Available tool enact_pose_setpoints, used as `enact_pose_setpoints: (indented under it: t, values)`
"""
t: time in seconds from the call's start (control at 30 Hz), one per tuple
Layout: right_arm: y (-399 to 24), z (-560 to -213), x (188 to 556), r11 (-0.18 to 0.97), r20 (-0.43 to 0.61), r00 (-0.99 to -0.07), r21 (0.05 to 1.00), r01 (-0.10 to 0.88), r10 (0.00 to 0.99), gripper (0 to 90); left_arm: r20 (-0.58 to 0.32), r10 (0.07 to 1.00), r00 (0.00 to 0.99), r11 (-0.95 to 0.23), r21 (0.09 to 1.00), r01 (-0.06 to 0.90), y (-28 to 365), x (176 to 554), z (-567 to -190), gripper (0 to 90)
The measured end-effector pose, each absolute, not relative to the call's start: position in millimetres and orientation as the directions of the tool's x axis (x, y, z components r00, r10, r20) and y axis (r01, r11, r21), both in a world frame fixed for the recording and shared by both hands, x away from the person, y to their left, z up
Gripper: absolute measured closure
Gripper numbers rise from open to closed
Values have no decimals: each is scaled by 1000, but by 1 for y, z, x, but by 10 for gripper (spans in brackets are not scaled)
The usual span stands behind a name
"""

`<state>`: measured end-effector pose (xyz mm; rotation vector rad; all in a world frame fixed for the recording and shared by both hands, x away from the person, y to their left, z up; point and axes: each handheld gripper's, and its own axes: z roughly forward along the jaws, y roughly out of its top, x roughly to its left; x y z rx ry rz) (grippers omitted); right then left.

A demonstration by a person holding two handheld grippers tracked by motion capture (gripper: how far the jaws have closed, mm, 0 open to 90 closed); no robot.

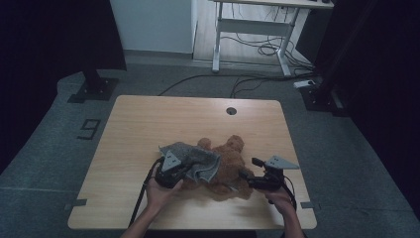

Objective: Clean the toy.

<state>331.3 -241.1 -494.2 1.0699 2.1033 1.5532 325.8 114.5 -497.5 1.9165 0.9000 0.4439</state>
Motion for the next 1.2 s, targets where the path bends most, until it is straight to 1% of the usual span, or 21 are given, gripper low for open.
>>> enact_pose_setpoints:
  t: [0.13, 0.23, 0.3, 0.4, 0.47, 0.53, 0.57, 0.6, 0.67, 0.73, 0.83, 0.9, 0.97, 1.07, 1.2]
  values:
    - [-231, -468, 342, 128, 172, -671, 919, 373, 722, 167, -64, 738, 671, -292, 867, 403, 115, 323, -499, 852]
    - [-219, -462, 354, 158, 162, -659, 904, 398, 734, 159, -68, 737, 672, -286, 870, 402, 115, 321, -499, 852]
    - [-210, -466, 361, 190, 168, -655, 878, 439, 736, 147, -77, 736, 673, -280, 870, 406, 115, 321, -499, 852]
    - [-199, -481, 366, 258, 167, -656, 826, 500, 736, 127, -101, 727, 679, -266, 870, 415, 118, 322, -499, 851]
    - [-199, -491, 368, 236, 211, -638, 807, 541, 740, 121, -113, 722, 683, -259, 871, 417, 118, 320, -500, 851]
    - [-201, -500, 368, 212, 262, -631, 791, 574, 730, 136, -121, 717, 686, -252, 873, 418, 118, 318, -501, 851]
    - [-202, -506, 368, 207, 283, -629, 780, 590, 724, 156, -127, 715, 687, -248, 873, 419, 119, 316, -502, 851]
    - [-202, -510, 368, 197, 310, -630, 773, 603, 712, 197, -133, 714, 688, -243, 874, 422, 119, 315, -502, 851]
    - [-203, -517, 365, 184, 341, -651, 779, 600, 678, 315, -137, 711, 690, -242, 873, 423, 119, 313, -501, 850]
    - [-202, -517, 360, 193, 319, -666, 795, 575, 674, 400, -152, 708, 690, -236, 869, 434, 119, 313, -498, 848]
    - [-201, -516, 353, 202, 278, -670, 814, 545, 688, 476, -174, 704, 689, -233, 860, 455, 117, 318, -485, 844]
    - [-201, -518, 349, 199, 251, -674, 833, 516, 695, 505, -183, 701, 690, -230, 857, 461, 113, 323, -473, 841]
    - [-201, -519, 345, 194, 232, -677, 849, 492, 699, 513, -177, 703, 689, -231, 859, 457, 102, 329, -461, 840]
    - [-198, -518, 339, 217, 184, -680, 861, 459, 710, 519, -182, 683, 707, -233, 864, 447, 74, 340, -446, 843]
    - [-195, -517, 333, 240, 129, -669, 870, 431, 732, 519, -158, 670, 726, -285, 847, 448, 32, 354, -440, 842]
